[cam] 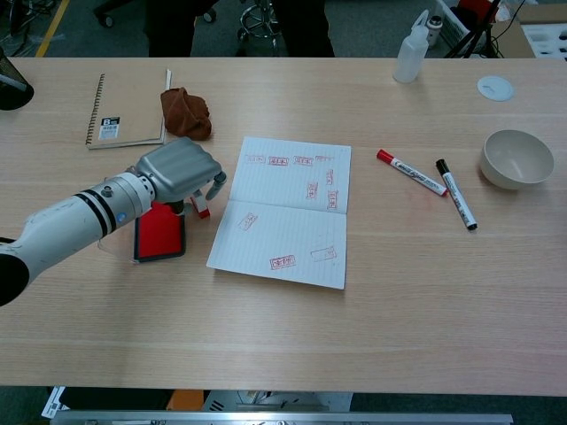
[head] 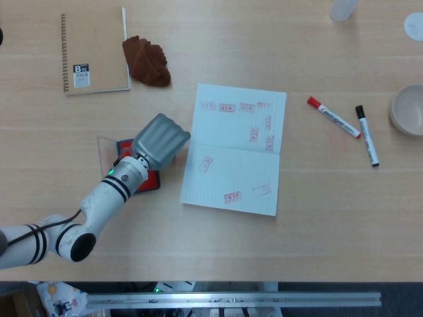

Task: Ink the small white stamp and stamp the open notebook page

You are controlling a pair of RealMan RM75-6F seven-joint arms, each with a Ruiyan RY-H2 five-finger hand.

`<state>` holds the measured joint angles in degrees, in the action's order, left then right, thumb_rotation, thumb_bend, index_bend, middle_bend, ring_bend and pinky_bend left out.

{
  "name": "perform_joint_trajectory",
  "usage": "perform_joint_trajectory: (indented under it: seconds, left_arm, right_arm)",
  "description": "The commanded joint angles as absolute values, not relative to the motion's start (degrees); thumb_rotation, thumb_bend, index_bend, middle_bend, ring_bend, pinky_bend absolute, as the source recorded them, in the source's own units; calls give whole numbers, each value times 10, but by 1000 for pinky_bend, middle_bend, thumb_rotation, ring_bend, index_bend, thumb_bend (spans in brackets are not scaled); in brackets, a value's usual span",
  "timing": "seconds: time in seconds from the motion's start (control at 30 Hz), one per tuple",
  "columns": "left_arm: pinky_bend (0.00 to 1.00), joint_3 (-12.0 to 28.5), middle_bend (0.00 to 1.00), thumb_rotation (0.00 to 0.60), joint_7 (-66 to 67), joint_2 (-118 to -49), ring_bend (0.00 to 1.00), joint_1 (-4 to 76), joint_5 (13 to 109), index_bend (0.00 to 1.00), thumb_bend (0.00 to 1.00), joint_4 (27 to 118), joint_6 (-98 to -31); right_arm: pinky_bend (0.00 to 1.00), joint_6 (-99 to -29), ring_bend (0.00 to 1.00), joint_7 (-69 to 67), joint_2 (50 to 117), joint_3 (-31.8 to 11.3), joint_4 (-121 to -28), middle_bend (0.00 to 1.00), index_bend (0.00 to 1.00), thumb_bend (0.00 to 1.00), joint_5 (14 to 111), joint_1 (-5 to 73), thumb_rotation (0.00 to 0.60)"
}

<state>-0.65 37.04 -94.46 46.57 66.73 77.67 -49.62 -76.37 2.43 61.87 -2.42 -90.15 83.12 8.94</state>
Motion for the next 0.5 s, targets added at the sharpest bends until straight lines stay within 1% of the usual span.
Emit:
perform_joint_trajectory:
  seconds: [0.03, 0.2, 0.5]
  left_arm:
    - [1000, -6, 1000, 600, 364, -947, 1000, 465, 673, 542, 223, 773, -496]
    - [1000, -5, 1000, 600, 356, -950, 1000, 463, 682, 562, 224, 764, -498]
    - [1000, 1, 1000, 600, 343, -949, 1000, 460, 691, 567, 230, 753, -501]
  right_arm:
    - [395, -763, 270, 25, 619, -24, -902, 356, 210, 153, 831, 89, 600]
    - [395, -763, 270, 26, 618, -24, -903, 356, 210, 153, 830, 89, 600]
    - [395, -761, 270, 27, 617, -24, -904, 356, 210, 153, 829, 89, 600]
